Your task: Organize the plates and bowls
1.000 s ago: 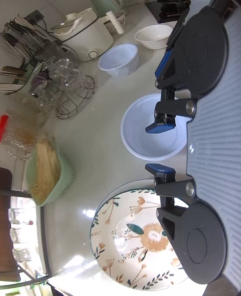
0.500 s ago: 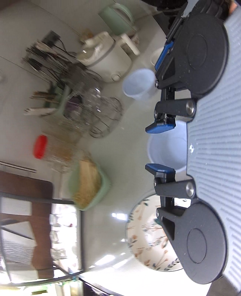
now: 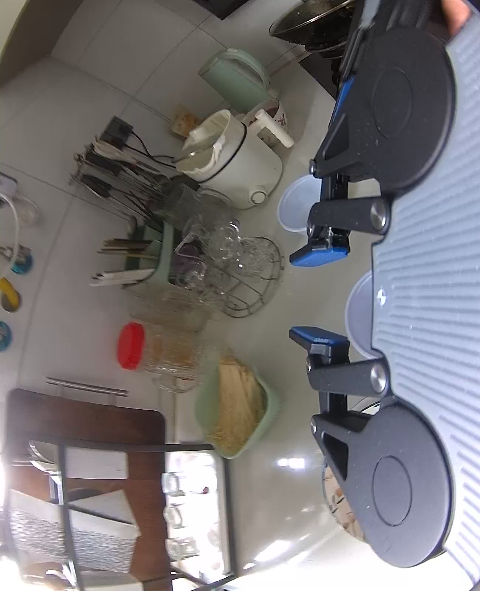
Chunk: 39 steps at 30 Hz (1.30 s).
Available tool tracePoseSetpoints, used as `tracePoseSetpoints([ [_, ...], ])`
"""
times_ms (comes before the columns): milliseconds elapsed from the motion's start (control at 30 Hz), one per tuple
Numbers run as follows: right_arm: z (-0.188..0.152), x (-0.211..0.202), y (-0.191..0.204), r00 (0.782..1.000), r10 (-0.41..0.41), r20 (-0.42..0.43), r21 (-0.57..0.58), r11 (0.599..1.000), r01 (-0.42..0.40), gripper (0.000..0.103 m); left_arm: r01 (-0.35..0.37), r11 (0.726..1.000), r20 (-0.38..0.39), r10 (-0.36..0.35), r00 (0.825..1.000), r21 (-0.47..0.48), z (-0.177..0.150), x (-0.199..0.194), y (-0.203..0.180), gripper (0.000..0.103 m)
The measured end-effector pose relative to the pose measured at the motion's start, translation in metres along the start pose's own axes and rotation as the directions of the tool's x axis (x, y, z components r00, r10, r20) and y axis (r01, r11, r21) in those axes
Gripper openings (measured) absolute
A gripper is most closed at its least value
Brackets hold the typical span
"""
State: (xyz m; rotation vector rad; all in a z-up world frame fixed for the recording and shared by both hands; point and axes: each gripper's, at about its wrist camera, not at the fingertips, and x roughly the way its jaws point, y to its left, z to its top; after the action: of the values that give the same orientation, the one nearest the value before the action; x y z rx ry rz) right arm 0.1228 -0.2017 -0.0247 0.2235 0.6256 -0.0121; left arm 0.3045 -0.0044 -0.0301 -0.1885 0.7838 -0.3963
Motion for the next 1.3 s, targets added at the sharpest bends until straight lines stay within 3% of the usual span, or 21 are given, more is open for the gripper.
tracePoseSetpoints([
  [200, -0.006, -0.011, -0.004, 0.998, -0.066, -0.005, 0.060, 0.996, 0.066, 0.030, 0.064, 0.996, -0.011, -0.064, 0.998, 0.057, 0.003, 0.000, -0.014, 0.041],
  [633, -0.011, -0.013, 0.019, 0.991, -0.135, 0.011, 0.075, 0.988, 0.133, 0.030, 0.157, 0.986, -0.063, -0.153, 0.986, 0.058, -0.013, -0.001, -0.006, 0.041],
  [1033, -0.026, -0.011, 0.031, 0.981, -0.196, 0.007, 0.150, 0.970, 0.192, 0.030, 0.191, 0.977, -0.131, -0.178, 0.975, 0.094, -0.022, 0.006, 0.012, 0.041],
  [1133, -0.030, -0.012, 0.032, 0.978, -0.208, 0.006, 0.187, 0.961, 0.203, 0.030, 0.161, 0.977, -0.135, -0.142, 0.981, 0.139, -0.023, 0.011, 0.009, 0.041],
  [1300, -0.033, -0.007, 0.031, 0.977, -0.215, 0.002, 0.167, 0.963, 0.212, 0.030, 0.159, 0.980, -0.132, -0.143, 0.981, 0.119, -0.020, 0.018, 0.011, 0.041],
])
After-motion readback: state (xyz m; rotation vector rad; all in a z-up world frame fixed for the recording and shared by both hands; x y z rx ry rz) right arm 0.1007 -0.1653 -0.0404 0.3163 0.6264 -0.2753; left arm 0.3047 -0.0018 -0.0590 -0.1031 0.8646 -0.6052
